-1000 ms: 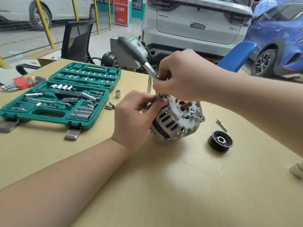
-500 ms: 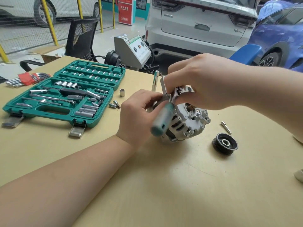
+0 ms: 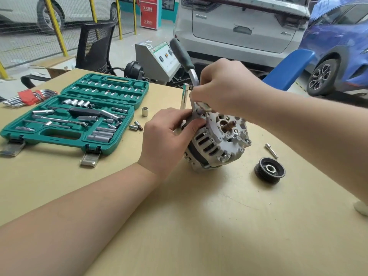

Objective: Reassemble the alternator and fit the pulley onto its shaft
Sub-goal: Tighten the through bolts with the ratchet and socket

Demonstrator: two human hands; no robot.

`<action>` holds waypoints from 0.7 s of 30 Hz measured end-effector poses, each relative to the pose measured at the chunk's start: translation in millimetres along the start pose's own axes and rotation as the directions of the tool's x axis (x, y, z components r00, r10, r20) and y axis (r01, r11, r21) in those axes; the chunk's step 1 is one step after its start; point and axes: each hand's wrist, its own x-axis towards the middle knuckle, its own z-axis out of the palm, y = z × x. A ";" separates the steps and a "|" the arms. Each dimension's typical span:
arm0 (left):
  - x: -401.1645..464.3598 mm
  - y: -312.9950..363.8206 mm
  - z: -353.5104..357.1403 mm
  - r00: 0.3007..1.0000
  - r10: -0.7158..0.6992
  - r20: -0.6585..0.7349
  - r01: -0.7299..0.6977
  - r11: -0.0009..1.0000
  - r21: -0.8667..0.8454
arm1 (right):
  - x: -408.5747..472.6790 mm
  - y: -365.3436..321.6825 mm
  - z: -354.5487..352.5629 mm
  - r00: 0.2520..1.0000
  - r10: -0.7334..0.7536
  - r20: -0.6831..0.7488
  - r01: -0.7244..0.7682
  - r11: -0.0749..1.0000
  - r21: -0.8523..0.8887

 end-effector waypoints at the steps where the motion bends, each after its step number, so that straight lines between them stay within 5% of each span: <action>1: 1.2 -0.3 -0.3 1.000 0.001 0.002 -0.001 1.000 0.000 | 2.9 0.7 -0.4 0.997 0.068 0.024 -0.070 0.993 0.092; 5: 1.1 -2.0 -1.0 1.000 0.005 0.005 -0.005 1.000 0.021 | 2.2 5.2 -9.8 0.991 0.027 0.130 -0.044 0.990 0.133; 7: 1.5 -1.0 -0.8 1.000 -0.004 -0.002 0.004 1.000 0.018 | -1.7 9.0 -19.8 0.964 -0.200 0.173 0.208 0.978 -0.031; 10: 2.4 -2.6 -2.3 0.999 0.054 -0.001 -0.054 0.997 0.053 | -11.2 10.5 -31.1 0.800 -0.523 0.295 0.590 0.776 -0.223; 12: 2.5 -3.8 -3.0 0.995 0.095 0.029 -0.097 0.993 0.066 | -16.7 12.6 -30.5 0.719 -0.614 0.327 0.695 0.651 -0.305; 15: 2.4 1.7 -2.0 0.998 0.055 -0.001 -0.055 0.997 0.053 | -21.9 14.3 -22.0 0.721 -0.651 0.238 0.686 0.622 -0.377; 21: 5.0 0.6 0.4 0.999 0.044 -0.010 -0.043 0.996 0.077 | -17.6 2.6 -3.8 0.886 -0.460 0.060 0.437 0.784 -0.441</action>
